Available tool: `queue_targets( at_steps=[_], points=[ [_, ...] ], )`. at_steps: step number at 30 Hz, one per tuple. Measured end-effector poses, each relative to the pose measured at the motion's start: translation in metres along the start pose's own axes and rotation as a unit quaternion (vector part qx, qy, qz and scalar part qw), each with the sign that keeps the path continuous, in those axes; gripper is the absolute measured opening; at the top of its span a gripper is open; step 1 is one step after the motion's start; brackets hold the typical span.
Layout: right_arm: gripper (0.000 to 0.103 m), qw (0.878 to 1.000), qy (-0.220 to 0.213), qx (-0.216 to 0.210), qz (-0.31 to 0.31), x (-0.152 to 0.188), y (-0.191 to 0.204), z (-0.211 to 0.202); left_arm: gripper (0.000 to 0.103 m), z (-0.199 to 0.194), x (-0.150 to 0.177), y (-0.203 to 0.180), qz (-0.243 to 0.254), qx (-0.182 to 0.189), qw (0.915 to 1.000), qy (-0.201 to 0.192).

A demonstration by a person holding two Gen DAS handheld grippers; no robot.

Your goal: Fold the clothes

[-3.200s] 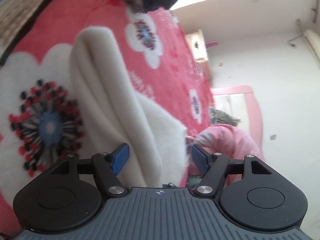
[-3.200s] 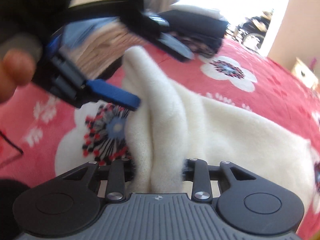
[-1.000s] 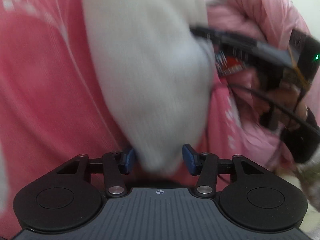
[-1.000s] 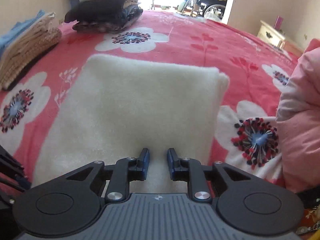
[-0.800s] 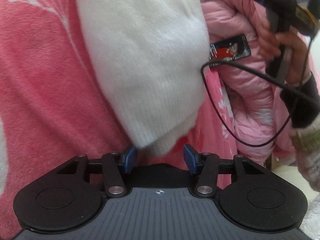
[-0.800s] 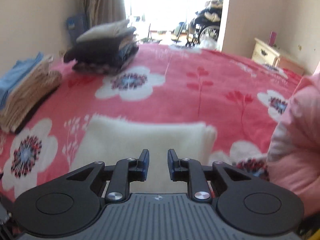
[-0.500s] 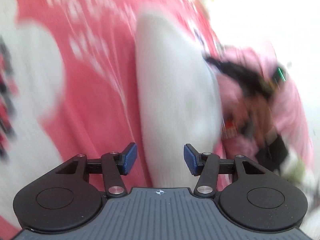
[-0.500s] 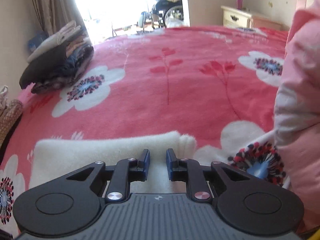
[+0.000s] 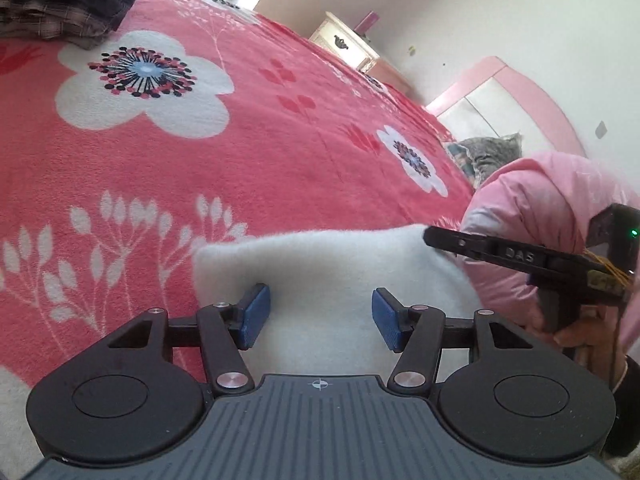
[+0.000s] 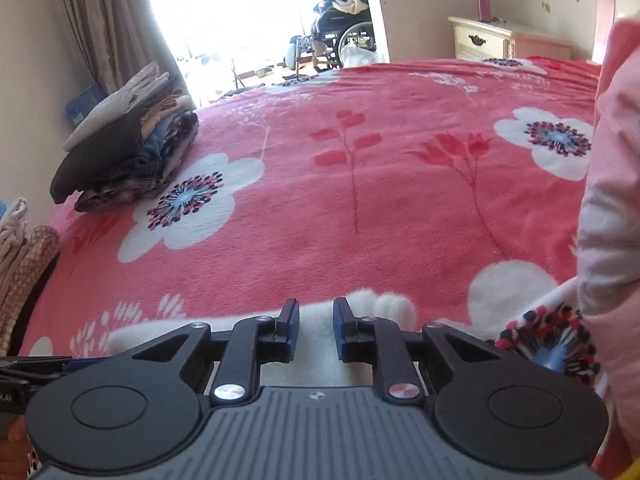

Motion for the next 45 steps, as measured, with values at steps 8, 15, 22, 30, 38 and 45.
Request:
queue_targets(
  at_steps=[8, 15, 22, 30, 38, 45],
  points=[
    [0.021, 0.991, 0.094, -0.021, -0.089, 0.032, 0.031, -0.037, 0.063, -0.002, 0.020, -0.037, 0.010, 0.008, 0.9994, 0.031],
    [0.022, 0.997, 0.078, -0.021, -0.014, 0.050, 0.018, -0.055, 0.060, 0.006, 0.049, -0.058, 0.017, -0.054, 0.9978, 0.036],
    [0.022, 0.993, 0.120, -0.002, -0.020, 0.090, 0.020, -0.080, 0.060, 0.014, 0.065, -0.073, 0.057, -0.133, 0.9866, 0.075],
    [0.024, 0.995, 0.094, -0.010, 0.016, 0.094, 0.026, -0.112, 0.060, 0.018, 0.069, -0.078, 0.059, -0.176, 0.9796, 0.077],
    [0.024, 0.992, 0.125, 0.002, 0.013, 0.131, 0.027, -0.098, 0.060, 0.022, 0.072, -0.086, 0.084, -0.201, 0.9725, 0.082],
    [0.025, 0.991, 0.137, -0.001, -0.010, 0.151, 0.031, -0.111, 0.061, 0.023, 0.073, -0.090, 0.094, -0.217, 0.9679, 0.085]
  ],
)
Point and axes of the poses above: each gripper's, at about its wrist camera, not at the fingertips, and z roughly the way its jaws point, y to its left, x to its underside, the point moved 4 cm from there along z, roughly the way its jaws point, and after that the axes turned 2 degrees about x, right-handed, at the moved point
